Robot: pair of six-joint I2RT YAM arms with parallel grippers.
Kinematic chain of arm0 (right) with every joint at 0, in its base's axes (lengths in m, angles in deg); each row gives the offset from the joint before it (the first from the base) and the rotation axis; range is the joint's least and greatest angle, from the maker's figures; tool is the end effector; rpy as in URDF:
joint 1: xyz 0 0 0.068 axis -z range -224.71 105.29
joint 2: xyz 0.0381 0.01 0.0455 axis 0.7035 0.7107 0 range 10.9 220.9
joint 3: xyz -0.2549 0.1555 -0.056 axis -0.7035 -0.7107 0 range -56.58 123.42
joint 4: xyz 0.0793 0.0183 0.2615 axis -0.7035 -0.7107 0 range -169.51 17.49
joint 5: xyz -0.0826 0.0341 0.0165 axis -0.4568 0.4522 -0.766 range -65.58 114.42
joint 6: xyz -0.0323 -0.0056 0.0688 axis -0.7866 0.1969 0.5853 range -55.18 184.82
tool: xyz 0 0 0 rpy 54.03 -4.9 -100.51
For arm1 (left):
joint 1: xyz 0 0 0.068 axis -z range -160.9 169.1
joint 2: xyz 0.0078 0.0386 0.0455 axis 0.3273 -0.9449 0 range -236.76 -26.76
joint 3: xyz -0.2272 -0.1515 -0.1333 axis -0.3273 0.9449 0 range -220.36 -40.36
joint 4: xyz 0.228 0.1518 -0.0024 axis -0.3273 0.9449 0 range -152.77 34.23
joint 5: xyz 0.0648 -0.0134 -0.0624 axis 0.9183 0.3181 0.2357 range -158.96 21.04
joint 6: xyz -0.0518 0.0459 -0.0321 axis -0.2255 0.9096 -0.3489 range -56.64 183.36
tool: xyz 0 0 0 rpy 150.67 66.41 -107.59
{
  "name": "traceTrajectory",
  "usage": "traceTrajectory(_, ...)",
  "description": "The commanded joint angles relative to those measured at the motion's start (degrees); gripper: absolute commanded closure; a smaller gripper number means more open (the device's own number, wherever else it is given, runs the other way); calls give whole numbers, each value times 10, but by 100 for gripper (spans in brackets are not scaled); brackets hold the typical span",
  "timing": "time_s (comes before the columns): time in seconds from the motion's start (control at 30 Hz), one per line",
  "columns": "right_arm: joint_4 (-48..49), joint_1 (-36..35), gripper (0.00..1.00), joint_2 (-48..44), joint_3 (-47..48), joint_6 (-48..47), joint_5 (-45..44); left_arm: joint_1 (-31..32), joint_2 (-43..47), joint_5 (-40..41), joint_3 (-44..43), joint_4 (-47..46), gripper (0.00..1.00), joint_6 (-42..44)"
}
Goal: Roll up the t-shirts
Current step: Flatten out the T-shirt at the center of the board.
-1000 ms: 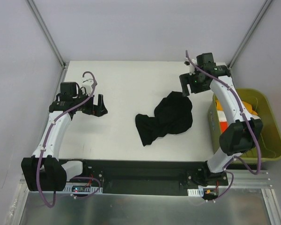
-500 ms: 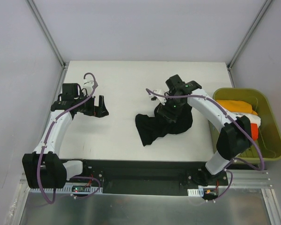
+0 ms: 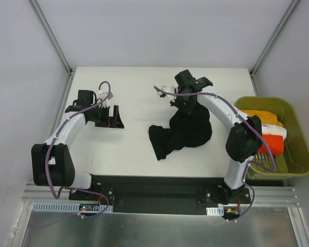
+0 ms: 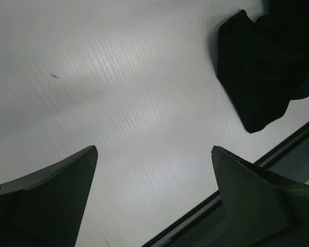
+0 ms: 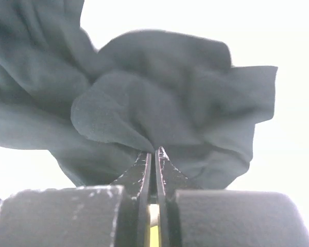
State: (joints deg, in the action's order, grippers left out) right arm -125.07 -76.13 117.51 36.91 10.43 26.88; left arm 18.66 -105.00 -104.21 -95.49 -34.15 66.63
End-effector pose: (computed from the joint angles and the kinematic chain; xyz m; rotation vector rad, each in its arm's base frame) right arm 0.3627 0.2249 0.2707 -1.8586 1.9810 -0.0595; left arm 0.2996 -0.0349 0.2575 0.3189 2.3575 -0.7243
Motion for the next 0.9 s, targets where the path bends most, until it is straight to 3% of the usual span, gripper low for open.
traceTrajectory(0.0, -42, -2, 99, -90, 119, 60, 44, 42, -39, -8, -29, -44, 8, -66)
traceTrajectory(0.23, -37, 14, 99, -139, 129, 172, 17, 127, -175, -28, -112, -81, 9, -142)
traceTrajectory(0.47, -29, 30, 99, -162, 83, 177, -4, 186, -326, -54, -200, -85, 13, -164)
traceTrajectory(0.7, -15, 53, 99, -166, 58, 187, -18, 233, -398, -147, -238, -88, 29, -171)
traceTrajectory(0.8, -13, 64, 99, -162, 57, 189, -18, 243, -407, -163, -240, -88, 52, -166)
traceTrajectory(0.87, -11, 68, 99, -157, 65, 190, -18, 242, -406, -173, -244, -88, 74, -158)
